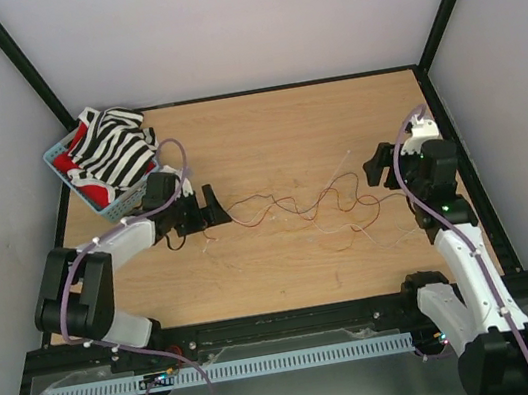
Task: Zip-tie the wires
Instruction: Adjust the cable at the center of the board.
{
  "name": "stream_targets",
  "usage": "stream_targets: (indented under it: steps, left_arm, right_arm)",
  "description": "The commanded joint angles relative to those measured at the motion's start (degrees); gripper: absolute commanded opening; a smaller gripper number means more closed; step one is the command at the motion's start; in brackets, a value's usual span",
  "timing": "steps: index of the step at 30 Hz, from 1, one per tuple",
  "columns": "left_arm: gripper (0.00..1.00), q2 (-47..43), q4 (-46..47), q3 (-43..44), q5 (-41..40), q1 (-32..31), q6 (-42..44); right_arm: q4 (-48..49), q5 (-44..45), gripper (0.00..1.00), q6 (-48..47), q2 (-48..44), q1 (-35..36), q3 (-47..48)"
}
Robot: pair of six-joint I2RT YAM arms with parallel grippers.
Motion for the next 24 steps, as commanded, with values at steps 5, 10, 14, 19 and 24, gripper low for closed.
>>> stream_targets:
  steps: [5, 10, 14, 19, 24]
  left_arm:
    - [0.99, -8.6, -1.7, 3.2, 5.0, 0.7, -1.5]
    - [0.99, -13.5, -4.7, 3.9, 5.0, 3.1, -2.3]
    - [0.99, -18.4, -4.7, 3.9, 6.2, 6.2, -2.8]
    - [0.99, -26.1, -4.6, 4.7, 8.3, 7.3, -0.3]
    - [0.99, -32.8, -4.6, 4.4, 11.5, 7.4, 1.9]
  right_arm:
    - [13.0, 5.2, 0.84, 10.0, 8.6, 0.4, -3.2]
    - [19.7, 9.3, 0.83, 12.2, 20.1, 0.8, -1.1]
    - [19.5, 14.5, 0.81, 11.0, 30.9, 3.7, 6.1]
    - [16.6, 19.6, 0.81, 8.0, 44.4, 8.1, 16.5]
    - [13.6, 22.4, 0.77, 8.0, 54.4, 9.2, 24.4]
